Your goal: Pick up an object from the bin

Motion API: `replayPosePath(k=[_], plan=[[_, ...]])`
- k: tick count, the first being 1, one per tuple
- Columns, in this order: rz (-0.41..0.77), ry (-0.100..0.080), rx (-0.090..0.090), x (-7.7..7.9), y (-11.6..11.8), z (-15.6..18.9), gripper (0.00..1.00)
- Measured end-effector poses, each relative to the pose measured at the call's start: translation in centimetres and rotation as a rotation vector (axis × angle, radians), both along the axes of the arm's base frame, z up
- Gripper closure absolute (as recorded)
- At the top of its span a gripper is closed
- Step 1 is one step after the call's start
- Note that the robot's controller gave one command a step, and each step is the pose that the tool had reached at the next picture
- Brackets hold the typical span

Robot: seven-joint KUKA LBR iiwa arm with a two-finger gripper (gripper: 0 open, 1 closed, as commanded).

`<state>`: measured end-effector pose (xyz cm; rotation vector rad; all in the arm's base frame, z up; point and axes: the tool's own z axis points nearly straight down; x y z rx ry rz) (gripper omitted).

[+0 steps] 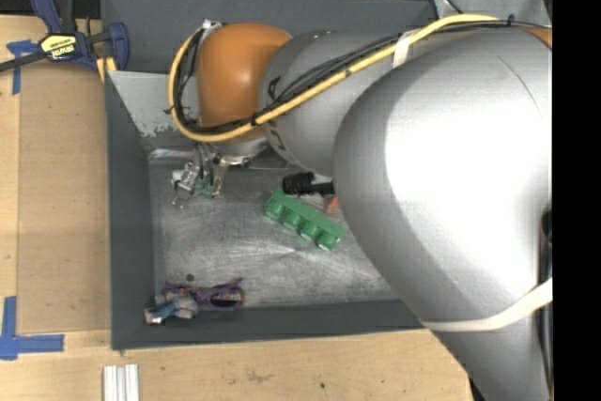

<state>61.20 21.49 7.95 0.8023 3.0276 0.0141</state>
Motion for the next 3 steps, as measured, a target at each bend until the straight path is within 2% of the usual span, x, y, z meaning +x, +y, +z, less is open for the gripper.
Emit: replayPosePath(k=[1, 3], plan=[[0.000, 0.015, -0.007, -0.3, -0.2, 1.5, 1.00], [0.000, 0.013, -0.007, -0.2, -0.2, 5.8, 1.00]])
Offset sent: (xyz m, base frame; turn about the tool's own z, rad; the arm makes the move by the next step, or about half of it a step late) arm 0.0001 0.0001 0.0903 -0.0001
